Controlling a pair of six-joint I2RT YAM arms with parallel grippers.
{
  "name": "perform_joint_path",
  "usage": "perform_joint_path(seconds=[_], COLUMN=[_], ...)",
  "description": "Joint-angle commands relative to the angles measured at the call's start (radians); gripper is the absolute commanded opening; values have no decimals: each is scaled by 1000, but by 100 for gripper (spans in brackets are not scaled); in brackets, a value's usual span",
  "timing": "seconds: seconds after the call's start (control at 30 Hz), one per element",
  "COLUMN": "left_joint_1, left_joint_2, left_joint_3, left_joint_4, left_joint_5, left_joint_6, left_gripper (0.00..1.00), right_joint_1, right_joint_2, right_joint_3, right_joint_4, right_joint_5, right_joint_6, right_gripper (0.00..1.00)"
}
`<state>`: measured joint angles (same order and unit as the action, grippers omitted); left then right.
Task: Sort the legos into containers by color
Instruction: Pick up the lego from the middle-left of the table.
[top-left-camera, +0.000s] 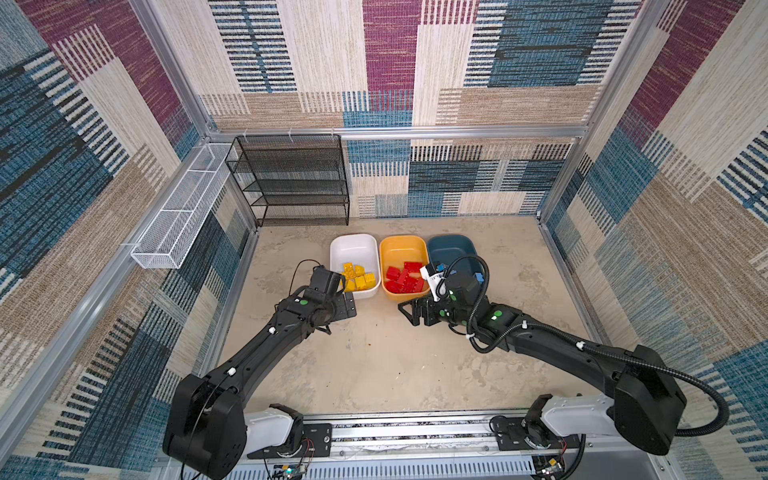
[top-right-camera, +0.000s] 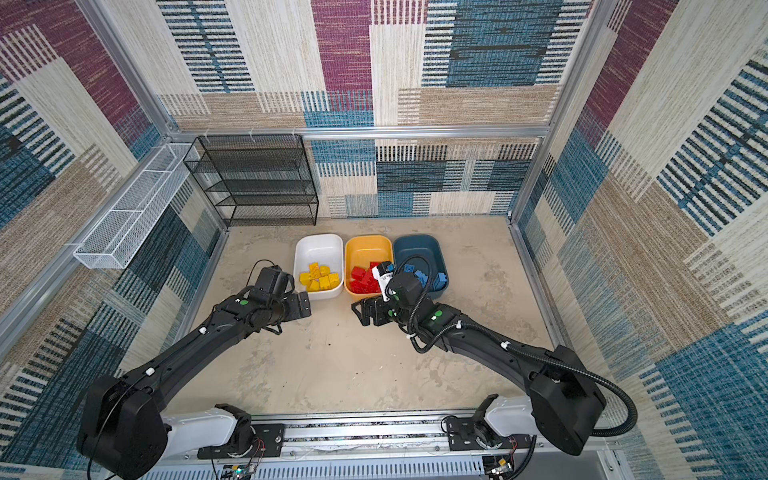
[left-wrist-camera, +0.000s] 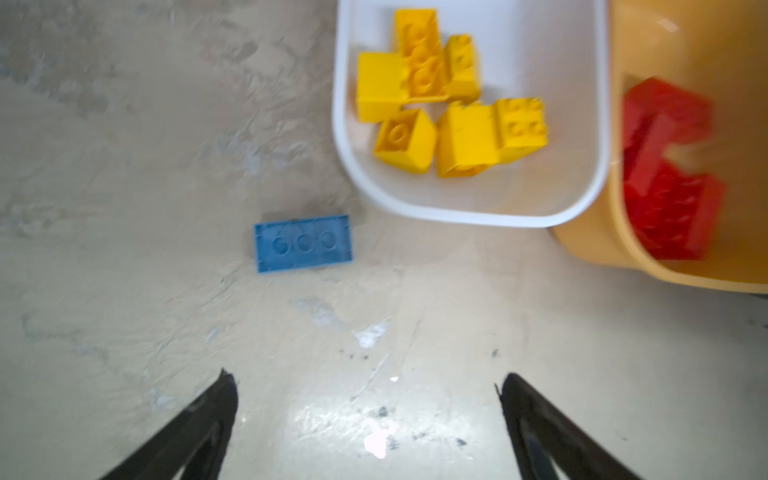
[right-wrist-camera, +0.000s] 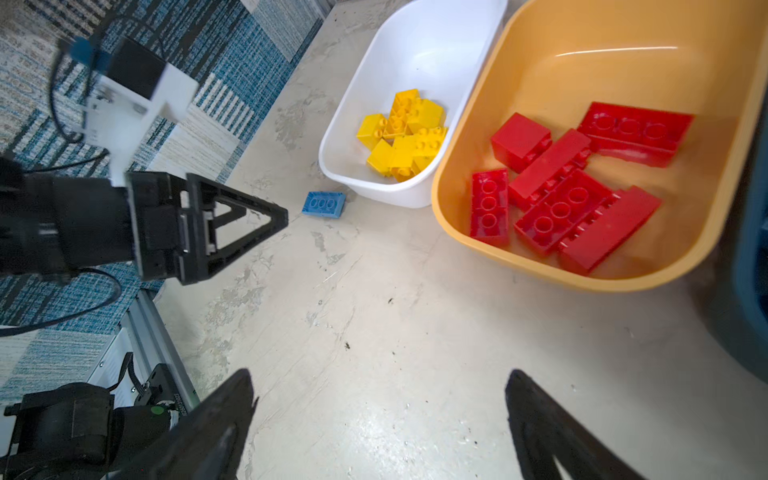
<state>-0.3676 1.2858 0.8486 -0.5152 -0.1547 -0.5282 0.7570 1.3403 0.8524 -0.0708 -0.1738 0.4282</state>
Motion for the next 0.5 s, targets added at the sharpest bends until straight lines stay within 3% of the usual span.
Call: perform_joint_path(seconds=[0.0, 0.47], left_joint_1=[24, 98], left_joint_2=[43, 355], left_joint_3=[-35, 65], left_joint_4=[49, 158], left_joint_5=[-3, 15], left_joint_6=[-10, 7], left_gripper=[99, 98], right_joint_1=[11, 16], right_joint_2=[31, -13], right_joint_3=[19, -45], right_joint_4=[63, 66], right_joint_5=[-18, -13], right_joint_6=[-6, -3], right_gripper=[96, 97])
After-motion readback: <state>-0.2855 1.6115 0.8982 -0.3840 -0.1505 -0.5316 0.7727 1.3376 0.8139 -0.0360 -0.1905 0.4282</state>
